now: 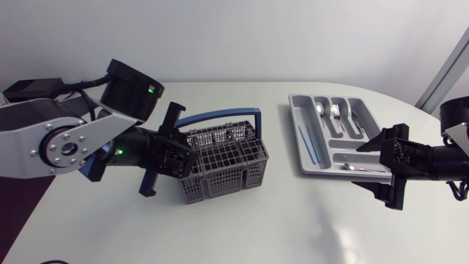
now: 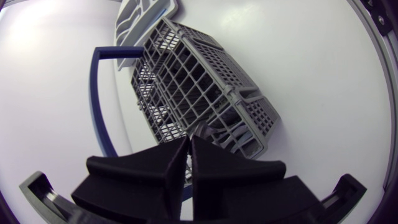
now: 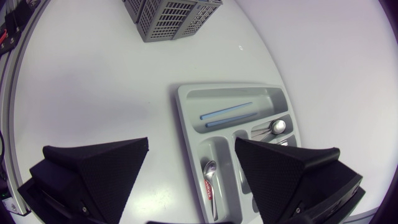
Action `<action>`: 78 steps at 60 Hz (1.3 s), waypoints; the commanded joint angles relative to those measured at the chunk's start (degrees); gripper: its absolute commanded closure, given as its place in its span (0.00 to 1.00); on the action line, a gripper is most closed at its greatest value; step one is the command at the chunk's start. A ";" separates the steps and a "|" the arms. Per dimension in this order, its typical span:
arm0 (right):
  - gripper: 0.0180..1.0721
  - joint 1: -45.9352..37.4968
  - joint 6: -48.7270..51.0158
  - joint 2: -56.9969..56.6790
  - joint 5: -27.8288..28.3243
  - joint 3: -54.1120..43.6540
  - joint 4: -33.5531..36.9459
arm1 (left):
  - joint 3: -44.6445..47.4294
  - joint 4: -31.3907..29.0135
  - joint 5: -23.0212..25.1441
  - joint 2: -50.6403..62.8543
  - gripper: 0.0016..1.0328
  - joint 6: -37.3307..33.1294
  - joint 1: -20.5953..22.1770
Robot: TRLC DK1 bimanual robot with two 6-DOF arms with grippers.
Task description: Unload the cutlery basket into the drawer organizer.
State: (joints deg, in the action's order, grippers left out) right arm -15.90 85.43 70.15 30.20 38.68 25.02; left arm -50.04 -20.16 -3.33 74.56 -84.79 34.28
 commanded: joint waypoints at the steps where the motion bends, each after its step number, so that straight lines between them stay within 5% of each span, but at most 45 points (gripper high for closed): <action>1: 0.05 0.70 -0.79 -0.63 0.48 -1.94 -0.32 | 1.88 1.18 0.61 -2.76 0.89 1.03 -0.44; 35: 0.05 5.00 -5.10 -13.28 0.48 -4.93 3.81 | 1.70 -1.46 1.14 -14.01 0.89 4.11 1.05; 56: 0.05 15.20 -16.26 -25.59 -0.84 -8.27 4.25 | -0.76 -4.80 1.14 -20.16 0.89 7.27 1.84; 69: 0.05 26.54 -30.85 -35.17 -7.08 -11.08 -1.90 | -2.34 1.53 1.40 -20.42 0.89 16.50 2.10; 78: 0.05 39.72 -42.36 -39.74 -18.51 -13.19 -9.28 | -4.54 4.52 0.87 -18.67 0.89 32.06 5.27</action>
State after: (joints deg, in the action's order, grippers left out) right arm 18.17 50.94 32.10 15.64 27.42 18.31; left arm -51.55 -17.21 -2.24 54.72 -62.24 37.71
